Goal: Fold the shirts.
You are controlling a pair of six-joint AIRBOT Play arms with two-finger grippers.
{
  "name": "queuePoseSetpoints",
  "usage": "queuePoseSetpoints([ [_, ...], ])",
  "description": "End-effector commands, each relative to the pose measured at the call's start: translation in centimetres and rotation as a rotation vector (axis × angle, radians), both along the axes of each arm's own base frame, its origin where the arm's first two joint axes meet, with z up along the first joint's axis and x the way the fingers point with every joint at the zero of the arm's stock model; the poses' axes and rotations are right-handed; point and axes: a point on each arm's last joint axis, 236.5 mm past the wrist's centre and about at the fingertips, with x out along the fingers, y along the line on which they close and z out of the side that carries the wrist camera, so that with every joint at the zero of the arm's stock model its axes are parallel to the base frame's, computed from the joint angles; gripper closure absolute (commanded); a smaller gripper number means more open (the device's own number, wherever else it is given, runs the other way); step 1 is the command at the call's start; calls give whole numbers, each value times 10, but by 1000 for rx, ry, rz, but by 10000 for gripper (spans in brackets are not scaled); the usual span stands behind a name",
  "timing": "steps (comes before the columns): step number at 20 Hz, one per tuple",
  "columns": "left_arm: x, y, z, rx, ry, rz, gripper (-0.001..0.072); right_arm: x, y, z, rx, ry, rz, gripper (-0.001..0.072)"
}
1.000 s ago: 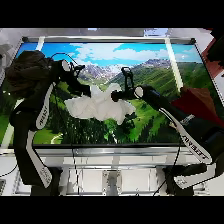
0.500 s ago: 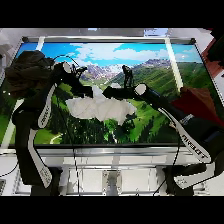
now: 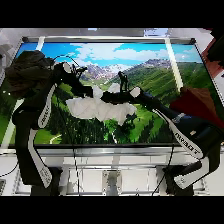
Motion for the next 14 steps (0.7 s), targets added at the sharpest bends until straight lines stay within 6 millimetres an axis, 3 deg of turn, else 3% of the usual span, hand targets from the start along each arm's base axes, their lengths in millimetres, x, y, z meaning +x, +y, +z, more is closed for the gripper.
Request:
queuePoseSetpoints([
  [1,2,0,0,-1,-6,2,10,4,3,-21,6,45,-54,676],
  [2,1,0,0,-1,-5,2,62,4,3,-24,1,43,-53,679],
  [4,5,0,0,-2,-20,8,702,7,2,-19,-2,17,-45,680],
  [6,9,-2,5,-7,-34,10,695,11,-4,-3,-15,-36,-30,680],
  [9,18,-3,32,-14,-74,-3,695,15,-21,45,-61,-172,13,680],
  [12,33,-1,88,-18,-198,3,695,9,-58,112,-140,-326,60,680],
  [14,32,18,132,30,-291,12,695,-3,-88,158,-186,-411,72,680],
])
